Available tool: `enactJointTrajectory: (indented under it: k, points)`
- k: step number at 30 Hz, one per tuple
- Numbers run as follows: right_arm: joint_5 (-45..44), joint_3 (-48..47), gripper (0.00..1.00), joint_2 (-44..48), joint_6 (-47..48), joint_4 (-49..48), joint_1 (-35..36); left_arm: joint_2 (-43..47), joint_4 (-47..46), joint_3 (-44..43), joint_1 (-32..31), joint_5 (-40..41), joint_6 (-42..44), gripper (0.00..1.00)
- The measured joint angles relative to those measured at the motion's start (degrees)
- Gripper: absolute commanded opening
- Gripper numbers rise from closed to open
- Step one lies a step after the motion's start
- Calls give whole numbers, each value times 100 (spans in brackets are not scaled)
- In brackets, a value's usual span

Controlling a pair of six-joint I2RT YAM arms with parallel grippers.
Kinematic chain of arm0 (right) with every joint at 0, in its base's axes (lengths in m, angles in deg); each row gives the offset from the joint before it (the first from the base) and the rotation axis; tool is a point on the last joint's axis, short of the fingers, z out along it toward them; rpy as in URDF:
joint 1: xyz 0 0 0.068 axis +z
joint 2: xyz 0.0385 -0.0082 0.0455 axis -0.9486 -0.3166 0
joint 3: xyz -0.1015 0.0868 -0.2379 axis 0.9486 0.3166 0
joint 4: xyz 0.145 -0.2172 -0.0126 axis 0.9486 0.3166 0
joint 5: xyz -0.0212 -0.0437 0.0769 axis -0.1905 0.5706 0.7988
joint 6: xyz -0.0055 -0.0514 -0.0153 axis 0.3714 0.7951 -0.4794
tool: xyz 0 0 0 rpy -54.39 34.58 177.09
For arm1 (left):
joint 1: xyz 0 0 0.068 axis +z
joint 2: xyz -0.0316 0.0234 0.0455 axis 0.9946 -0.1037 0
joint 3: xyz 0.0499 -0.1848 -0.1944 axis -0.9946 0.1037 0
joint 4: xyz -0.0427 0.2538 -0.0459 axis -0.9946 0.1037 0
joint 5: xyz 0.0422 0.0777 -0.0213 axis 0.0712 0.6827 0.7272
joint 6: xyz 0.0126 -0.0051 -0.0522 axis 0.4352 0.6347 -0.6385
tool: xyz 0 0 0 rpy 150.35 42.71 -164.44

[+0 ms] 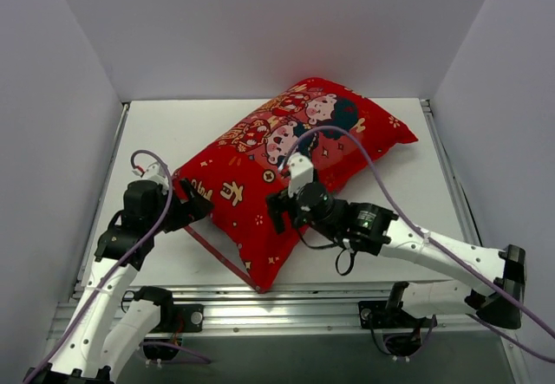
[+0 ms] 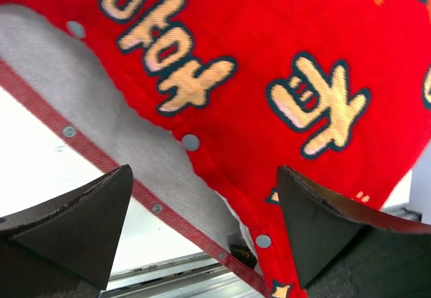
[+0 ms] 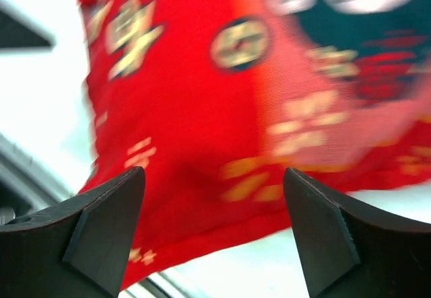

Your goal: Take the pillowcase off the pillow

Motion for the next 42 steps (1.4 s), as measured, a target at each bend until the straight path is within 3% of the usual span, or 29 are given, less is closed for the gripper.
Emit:
enactJointTrajectory:
  k: [5, 11, 23, 26, 33, 42]
  points:
    - [-999, -396, 82, -791, 400, 96, 1360, 50, 367, -81, 4, 658, -74, 96]
    - [-2124, -1346, 82, -2131, 1016, 87, 2245, 37, 918, -306, 225, 1622, -160, 96]
    - [-3119, -1561, 78, -3751, 2063, -254, 2411, 175, 1226, -308, 621, 2179, -210, 96]
    - [-3340, -1563, 69, -3969, 2179, -387, 2288, 162, 1226, -308, 623, 2177, -208, 96]
    - [-3626, -1563, 37, -4033, 2218, -640, 2114, 151, 1209, -308, 623, 1915, -142, 96]
    - [-3429, -1563, 17, -3724, 1919, -767, 1668, 116, 1014, -308, 621, 929, 101, 96]
